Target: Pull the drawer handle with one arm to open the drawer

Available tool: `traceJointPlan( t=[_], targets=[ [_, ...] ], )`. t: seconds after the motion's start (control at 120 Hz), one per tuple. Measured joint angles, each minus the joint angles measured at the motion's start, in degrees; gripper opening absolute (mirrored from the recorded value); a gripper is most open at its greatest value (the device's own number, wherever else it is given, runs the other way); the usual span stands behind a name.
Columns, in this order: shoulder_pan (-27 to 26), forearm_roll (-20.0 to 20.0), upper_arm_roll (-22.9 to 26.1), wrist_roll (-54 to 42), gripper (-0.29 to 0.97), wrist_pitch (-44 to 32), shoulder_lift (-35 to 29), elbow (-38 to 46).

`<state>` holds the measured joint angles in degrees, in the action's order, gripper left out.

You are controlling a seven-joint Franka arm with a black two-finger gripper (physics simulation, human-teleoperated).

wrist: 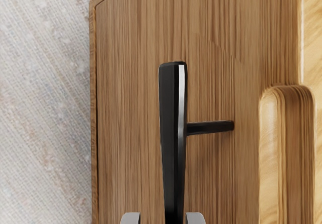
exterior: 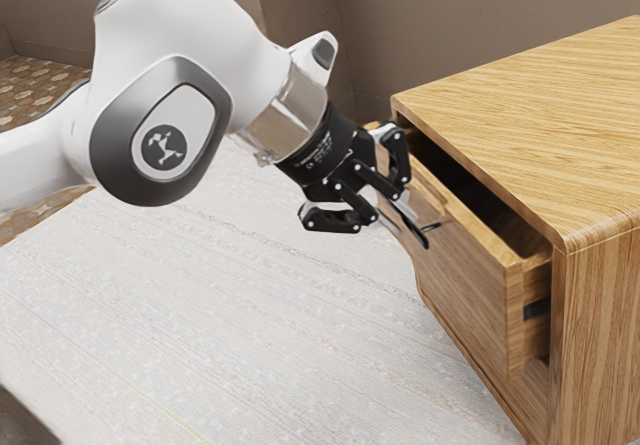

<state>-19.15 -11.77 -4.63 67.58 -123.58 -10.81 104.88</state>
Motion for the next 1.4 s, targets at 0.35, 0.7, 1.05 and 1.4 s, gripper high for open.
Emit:
traceJointPlan(
  t=[0.35, 0.7, 1.05, 1.4],
  targets=[
    [0.1, 0.18, -0.37, -0.05, 0.01, 0.09, -2.89, 2.88],
    [0.03, 0.34, -1.37, -0.06, 0.01, 0.19, -5.51, 5.48],
    [0.1, 0.45, -1.52, -0.07, 0.01, 0.29, -9.22, 8.79],
    [0.09, 0.48, -1.6, -0.07, 0.01, 0.59, -12.16, 11.44]
  ],
)
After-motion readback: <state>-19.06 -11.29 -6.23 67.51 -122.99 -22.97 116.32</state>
